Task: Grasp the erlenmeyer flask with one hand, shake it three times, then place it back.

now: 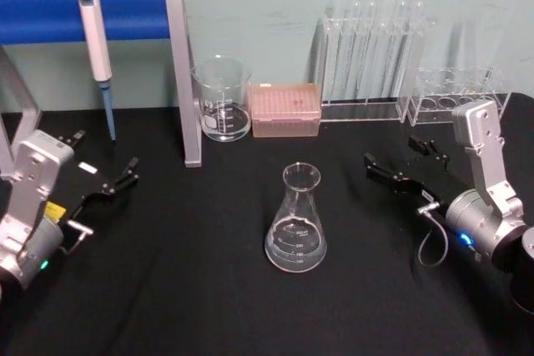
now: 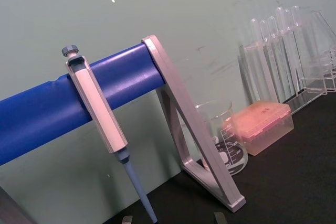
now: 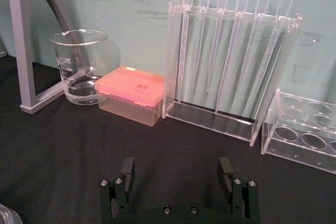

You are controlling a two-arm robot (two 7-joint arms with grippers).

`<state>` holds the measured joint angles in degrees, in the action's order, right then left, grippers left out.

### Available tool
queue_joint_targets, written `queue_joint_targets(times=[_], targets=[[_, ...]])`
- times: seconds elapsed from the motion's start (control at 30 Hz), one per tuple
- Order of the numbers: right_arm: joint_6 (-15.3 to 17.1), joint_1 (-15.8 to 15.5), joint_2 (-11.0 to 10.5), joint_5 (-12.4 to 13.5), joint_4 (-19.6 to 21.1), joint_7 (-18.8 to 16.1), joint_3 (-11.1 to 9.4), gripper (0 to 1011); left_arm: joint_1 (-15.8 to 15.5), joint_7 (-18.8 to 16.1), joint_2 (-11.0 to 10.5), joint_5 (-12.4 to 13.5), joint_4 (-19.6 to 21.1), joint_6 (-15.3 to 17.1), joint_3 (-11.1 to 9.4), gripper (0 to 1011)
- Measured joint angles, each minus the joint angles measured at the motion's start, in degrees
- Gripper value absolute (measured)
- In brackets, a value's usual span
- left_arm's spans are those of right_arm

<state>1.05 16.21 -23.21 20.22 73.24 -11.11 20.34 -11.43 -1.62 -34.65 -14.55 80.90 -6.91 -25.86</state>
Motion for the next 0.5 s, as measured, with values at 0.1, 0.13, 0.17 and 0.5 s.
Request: queue_joint_targets(times=[0.1, 0.13, 0.17, 0.5], targets=[[0.0, 0.0, 0.0, 0.0, 0.0, 0.0, 0.0, 1003, 0.0, 0.0, 0.0, 0.0, 0.0, 0.0, 0.0, 1001], [0.0, 0.0, 0.0, 0.0, 0.0, 0.0, 0.0, 1003, 0.0, 0.0, 0.0, 0.0, 0.0, 0.0, 0.0, 1001], [0.0, 0.0, 0.0, 0.0, 0.0, 0.0, 0.0, 1003, 0.0, 0.0, 0.0, 0.0, 0.0, 0.0, 0.0, 1001], [-0.1, 0.1, 0.0, 0.0, 0.0, 0.0, 0.1, 1003, 0.0, 0.0, 0.0, 0.0, 0.0, 0.0, 0.0, 1001]])
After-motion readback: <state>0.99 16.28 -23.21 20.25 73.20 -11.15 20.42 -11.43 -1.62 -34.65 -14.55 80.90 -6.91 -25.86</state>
